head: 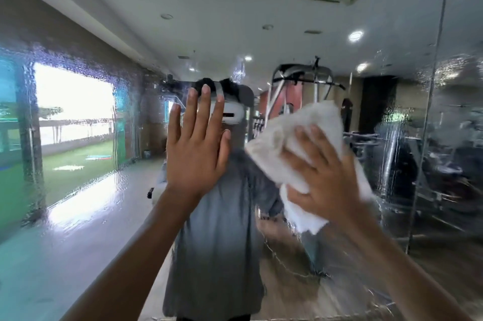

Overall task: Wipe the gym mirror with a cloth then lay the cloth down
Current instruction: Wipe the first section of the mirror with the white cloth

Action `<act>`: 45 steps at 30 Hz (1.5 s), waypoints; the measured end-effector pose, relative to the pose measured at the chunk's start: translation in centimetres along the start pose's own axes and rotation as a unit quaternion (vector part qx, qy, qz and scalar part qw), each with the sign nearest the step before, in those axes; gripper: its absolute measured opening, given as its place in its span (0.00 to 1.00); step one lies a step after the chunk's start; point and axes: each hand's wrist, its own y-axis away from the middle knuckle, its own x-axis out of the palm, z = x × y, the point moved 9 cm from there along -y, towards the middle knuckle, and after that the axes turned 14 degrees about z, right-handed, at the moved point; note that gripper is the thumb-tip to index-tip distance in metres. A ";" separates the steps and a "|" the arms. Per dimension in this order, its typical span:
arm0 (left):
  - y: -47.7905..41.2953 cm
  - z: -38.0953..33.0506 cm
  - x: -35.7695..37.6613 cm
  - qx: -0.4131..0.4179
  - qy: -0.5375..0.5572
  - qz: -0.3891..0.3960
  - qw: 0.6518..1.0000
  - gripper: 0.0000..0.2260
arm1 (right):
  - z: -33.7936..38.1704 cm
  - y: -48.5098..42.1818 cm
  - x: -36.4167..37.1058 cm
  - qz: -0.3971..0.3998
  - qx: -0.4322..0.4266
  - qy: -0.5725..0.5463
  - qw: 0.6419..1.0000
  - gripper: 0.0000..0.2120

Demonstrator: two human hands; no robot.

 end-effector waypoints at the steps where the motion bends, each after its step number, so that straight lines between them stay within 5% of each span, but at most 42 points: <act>1: 0.1 -0.1 0.0 -0.008 0.000 -0.003 1.000 0.25 | -2.3 0.0 0.1 0.012 0.045 -0.010 0.999 0.38; 4: 0.4 -0.3 0.2 -0.019 -0.004 -0.008 1.000 0.24 | -8.9 -2.3 -1.0 0.004 0.277 -0.107 0.955 0.36; 6: 0.6 -0.3 0.2 -0.014 -0.005 -0.007 1.000 0.24 | -8.9 -4.5 -1.8 -0.016 0.352 -0.147 0.924 0.35; 8: 0.7 -0.2 0.2 -0.002 0.001 -0.004 1.000 0.25 | -6.1 -5.7 -2.5 -0.035 0.319 -0.133 0.938 0.35; 11: 1.3 0.0 0.2 0.006 0.011 0.000 1.000 0.25 | -0.2 -3.7 -1.7 -0.039 0.131 -0.056 0.989 0.35; 14: 2.8 -0.3 0.6 0.007 0.002 0.010 1.000 0.25 | 0.0 0.8 0.4 -0.005 0.008 0.000 1.000 0.41; 21: 3.6 -0.6 0.9 0.001 -0.007 0.010 1.000 0.25 | -7.9 -3.6 -1.3 -0.016 0.343 -0.148 0.927 0.37; 23: 3.7 -0.4 0.8 0.002 -0.005 0.010 1.000 0.25 | -4.6 -4.9 -2.0 -0.033 0.300 -0.132 0.944 0.36; 28: 3.8 -0.2 0.8 0.001 0.012 0.007 1.000 0.25 | 2.9 0.3 0.0 -0.029 0.032 -0.019 0.999 0.40; 32: 3.9 -0.3 0.8 -0.006 0.006 0.000 1.000 0.25 | -3.2 2.3 1.0 -0.008 0.160 -0.054 0.986 0.39; 36: 3.8 -0.3 0.7 -0.005 0.007 -0.001 1.000 0.25 | -5.9 -1.8 -0.8 -0.030 0.348 -0.146 0.925 0.36; 38: 3.9 -0.2 0.6 0.002 0.009 -0.001 1.000 0.25 | -3.3 -3.5 -1.6 -0.044 0.328 -0.133 0.934 0.35; 43: 3.9 0.1 0.6 0.013 0.016 0.004 1.000 0.25 | 4.5 0.9 -0.1 -0.022 0.063 -0.030 0.997 0.37; 45: 3.9 0.0 0.5 0.008 0.016 0.002 1.000 0.25 | 3.4 3.7 0.8 -0.011 0.040 -0.025 0.999 0.36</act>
